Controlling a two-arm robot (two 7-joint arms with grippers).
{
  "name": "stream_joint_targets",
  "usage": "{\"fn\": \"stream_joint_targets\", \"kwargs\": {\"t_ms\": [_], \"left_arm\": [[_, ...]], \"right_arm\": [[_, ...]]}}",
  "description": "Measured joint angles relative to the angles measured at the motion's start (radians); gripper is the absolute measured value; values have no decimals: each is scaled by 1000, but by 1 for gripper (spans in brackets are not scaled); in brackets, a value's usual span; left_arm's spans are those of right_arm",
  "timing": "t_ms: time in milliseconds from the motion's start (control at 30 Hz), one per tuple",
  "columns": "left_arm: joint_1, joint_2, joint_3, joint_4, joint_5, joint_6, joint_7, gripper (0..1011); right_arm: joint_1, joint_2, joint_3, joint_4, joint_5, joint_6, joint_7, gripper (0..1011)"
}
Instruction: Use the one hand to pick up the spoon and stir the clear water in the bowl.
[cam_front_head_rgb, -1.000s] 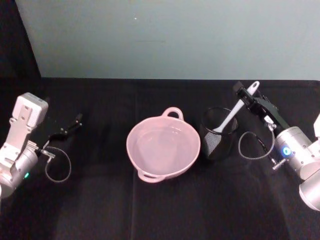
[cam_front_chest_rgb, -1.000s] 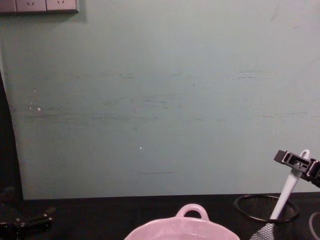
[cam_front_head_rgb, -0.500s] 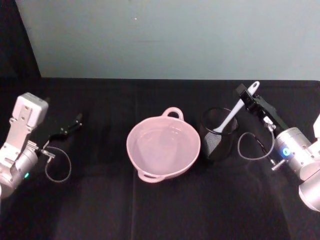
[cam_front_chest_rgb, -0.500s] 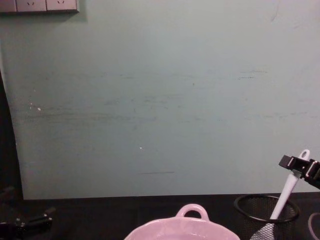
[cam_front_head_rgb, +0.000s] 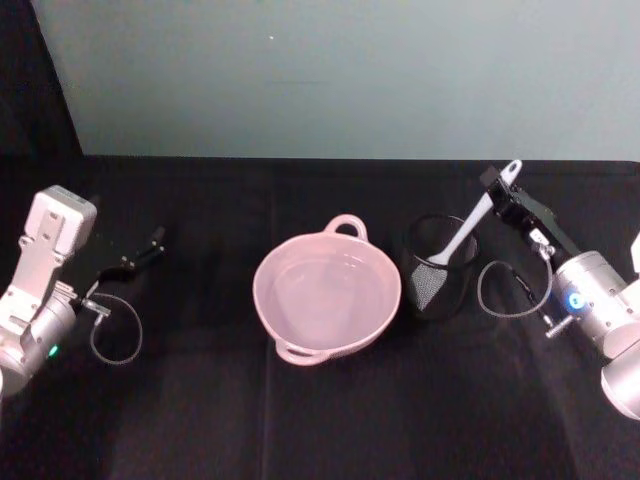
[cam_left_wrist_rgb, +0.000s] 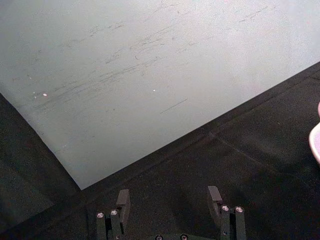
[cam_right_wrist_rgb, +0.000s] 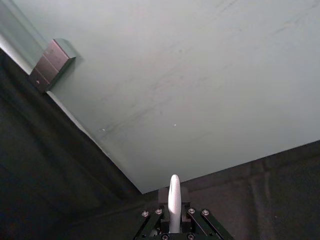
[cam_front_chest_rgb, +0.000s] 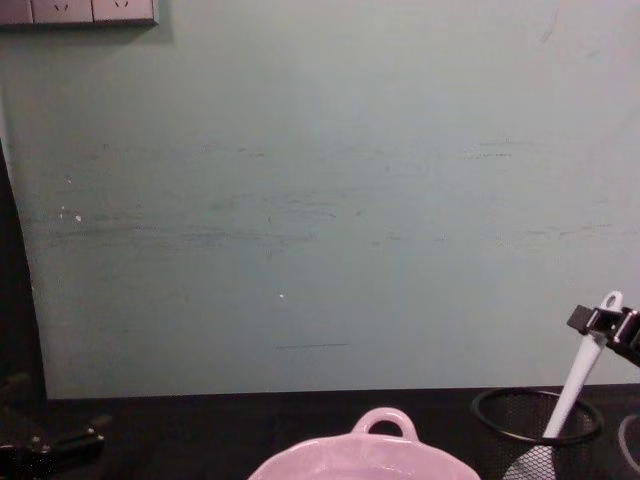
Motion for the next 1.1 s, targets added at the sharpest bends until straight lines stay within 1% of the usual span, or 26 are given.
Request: {"fn": "stream_joint_targets", "kwargs": {"t_ms": [133,300,333,400,433,467,500,533,600,633,733,867,1100], "left_arm": [[0,0,0,0,0,0,0,1011],[0,0,0,0,0,0,0,1011],[0,0,0,0,0,0,0,1011],[0,0,0,0,0,0,0,1011],[0,0,0,0,0,0,0,1011],[0,0,0,0,0,0,0,1011],[0,0,0,0,0,0,0,1011],[0,0,0,0,0,0,0,1011],[0,0,0,0,0,0,0,1011],[0,0,0,0,0,0,0,1011],[0,0,0,0,0,0,0,1011],[0,0,0,0,0,0,0,1011],[0,0,0,0,0,0,0,1011]], "right_arm": [[-9,13,-9,-36,-17,-10,-4,121],[-21,39,-26,-100,-75,-28,-20,121],[-24,50,-32,-121,-100,-32,-26,121],[-24,60,-38,-141,-127,-35,-31,121],[-24,71,-44,-159,-154,-36,-34,121],[-23,76,-47,-168,-169,-36,-36,121],[-22,82,-50,-178,-184,-35,-39,121],[-19,93,-57,-196,-213,-33,-46,121],[-17,103,-62,-213,-243,-30,-50,121],[-14,111,-67,-229,-267,-26,-54,121],[-8,124,-72,-260,-305,-18,-56,121],[-2,135,-72,-298,-336,-5,-55,121],[17,143,-63,-353,-357,25,-31,121]]}}
